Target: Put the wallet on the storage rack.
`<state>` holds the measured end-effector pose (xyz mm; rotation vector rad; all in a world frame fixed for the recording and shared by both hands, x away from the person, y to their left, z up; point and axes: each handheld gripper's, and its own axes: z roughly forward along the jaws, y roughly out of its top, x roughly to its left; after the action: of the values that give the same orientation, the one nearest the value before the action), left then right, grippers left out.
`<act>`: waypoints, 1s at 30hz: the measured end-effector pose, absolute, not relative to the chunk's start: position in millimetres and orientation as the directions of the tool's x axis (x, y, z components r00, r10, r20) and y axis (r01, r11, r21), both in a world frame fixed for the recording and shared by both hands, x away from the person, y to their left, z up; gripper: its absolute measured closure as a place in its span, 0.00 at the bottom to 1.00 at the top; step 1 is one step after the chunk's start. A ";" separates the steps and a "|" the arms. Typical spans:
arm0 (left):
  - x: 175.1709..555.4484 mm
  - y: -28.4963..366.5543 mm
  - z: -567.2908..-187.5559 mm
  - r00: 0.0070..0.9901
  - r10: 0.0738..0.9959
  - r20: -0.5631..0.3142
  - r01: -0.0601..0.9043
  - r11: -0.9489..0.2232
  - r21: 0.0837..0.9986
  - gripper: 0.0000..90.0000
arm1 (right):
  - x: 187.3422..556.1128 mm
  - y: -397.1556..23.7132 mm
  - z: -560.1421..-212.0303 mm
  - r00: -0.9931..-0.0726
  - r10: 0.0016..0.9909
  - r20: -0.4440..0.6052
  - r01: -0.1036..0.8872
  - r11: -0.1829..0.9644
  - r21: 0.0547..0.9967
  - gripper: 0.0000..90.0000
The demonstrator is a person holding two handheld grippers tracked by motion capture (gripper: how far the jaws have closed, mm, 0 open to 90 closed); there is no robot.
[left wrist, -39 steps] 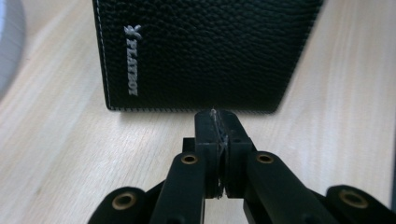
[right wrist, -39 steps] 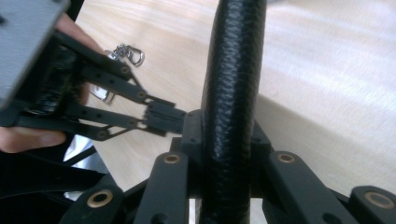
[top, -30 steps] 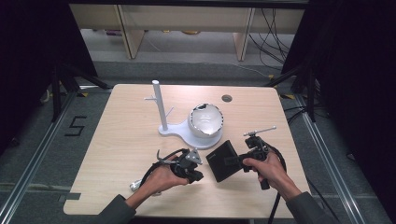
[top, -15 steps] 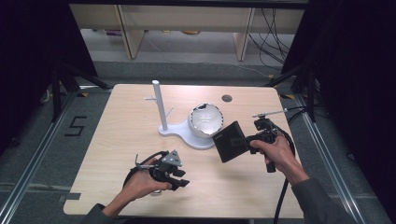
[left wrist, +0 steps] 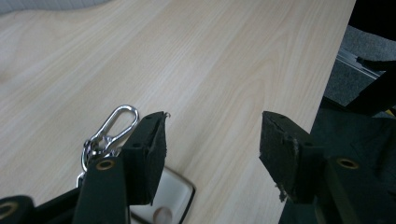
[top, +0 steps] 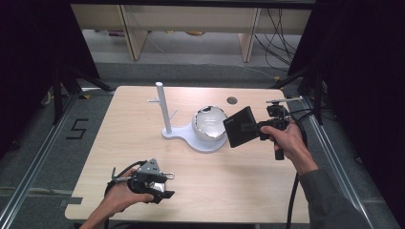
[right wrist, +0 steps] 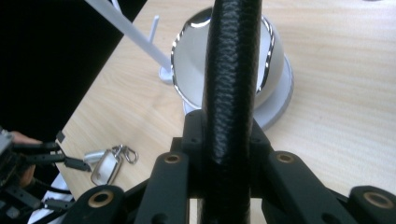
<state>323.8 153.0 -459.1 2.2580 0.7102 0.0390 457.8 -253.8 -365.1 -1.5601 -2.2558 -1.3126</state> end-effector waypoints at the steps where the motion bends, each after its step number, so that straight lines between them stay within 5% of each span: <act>1: 323.8 153.0 -459.1 0.845 0.502 -0.183 0.479 -0.561 0.675 0.44 | 457.8 -253.8 -365.1 -0.470 0.716 0.517 0.803 0.103 0.587 0.85; 30: 278.3 195.2 -468.9 0.812 0.550 -0.193 0.511 -0.512 0.690 0.35 | 508.5 -220.4 -381.3 -0.410 0.730 0.546 0.825 0.042 0.564 0.85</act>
<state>278.3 195.2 -468.9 2.2110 0.7764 0.0638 508.5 -220.4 -381.3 -1.6406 -2.1855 -1.3147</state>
